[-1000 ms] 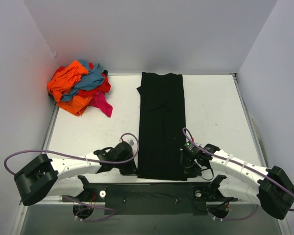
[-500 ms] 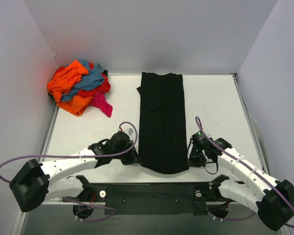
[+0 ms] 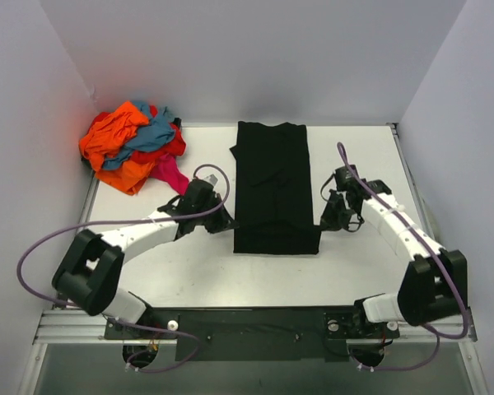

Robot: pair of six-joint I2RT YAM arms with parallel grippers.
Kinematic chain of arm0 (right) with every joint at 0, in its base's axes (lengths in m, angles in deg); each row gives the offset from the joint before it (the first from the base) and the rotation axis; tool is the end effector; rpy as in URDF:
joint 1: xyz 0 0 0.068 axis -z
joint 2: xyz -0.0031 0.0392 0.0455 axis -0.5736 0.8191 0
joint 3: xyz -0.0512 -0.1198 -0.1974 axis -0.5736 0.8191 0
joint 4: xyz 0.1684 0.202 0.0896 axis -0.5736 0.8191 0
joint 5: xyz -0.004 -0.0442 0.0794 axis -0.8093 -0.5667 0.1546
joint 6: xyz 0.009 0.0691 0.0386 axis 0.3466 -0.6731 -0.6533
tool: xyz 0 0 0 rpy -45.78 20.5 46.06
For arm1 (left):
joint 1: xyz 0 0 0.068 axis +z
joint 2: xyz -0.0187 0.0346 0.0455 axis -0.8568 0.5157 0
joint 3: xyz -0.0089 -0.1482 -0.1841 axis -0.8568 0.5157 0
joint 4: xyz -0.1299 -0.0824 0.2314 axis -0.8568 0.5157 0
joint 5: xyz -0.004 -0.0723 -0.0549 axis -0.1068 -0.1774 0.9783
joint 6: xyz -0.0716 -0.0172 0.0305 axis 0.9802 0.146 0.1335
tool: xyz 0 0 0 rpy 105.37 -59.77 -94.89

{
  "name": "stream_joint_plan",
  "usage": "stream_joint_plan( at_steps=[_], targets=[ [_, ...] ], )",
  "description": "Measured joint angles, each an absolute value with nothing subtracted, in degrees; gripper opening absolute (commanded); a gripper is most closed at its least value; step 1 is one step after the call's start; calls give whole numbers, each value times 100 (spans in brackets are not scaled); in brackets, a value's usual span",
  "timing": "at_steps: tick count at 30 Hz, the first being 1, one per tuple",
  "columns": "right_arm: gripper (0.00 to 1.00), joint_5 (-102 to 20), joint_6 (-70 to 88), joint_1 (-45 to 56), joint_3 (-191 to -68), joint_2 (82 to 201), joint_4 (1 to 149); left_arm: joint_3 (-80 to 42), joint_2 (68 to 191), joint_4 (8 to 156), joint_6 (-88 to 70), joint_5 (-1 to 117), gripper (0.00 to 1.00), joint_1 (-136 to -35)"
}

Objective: Fold and stack the t-shirts
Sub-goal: Fold the folded rectangular tshirt in 1/3 of the way

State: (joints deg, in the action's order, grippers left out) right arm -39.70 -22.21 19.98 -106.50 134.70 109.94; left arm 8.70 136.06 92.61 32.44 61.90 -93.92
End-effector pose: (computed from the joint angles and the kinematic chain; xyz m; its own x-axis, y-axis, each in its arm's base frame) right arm 0.2877 0.0882 0.1711 -0.8464 0.4023 -0.3490 0.2326 0.8687 0.4373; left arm 0.2638 -0.2019 0.1272 -0.8951 -0.3219 -0.3086 -0.0501 0.7603 -0.6477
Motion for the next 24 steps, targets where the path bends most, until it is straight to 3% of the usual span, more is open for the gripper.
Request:
stream_joint_plan(
  at_steps=[8, 24],
  targets=[
    [0, -3740, -1867, 2496, -12097, 15229, 10695, -391, 15217, 8702, 2970, 6258, 0, -8730],
    [0, -3607, -1856, 2642, -14090, 17277, 10638, -1444, 16291, 8645, 2710, 6234, 0, -8310]
  ],
)
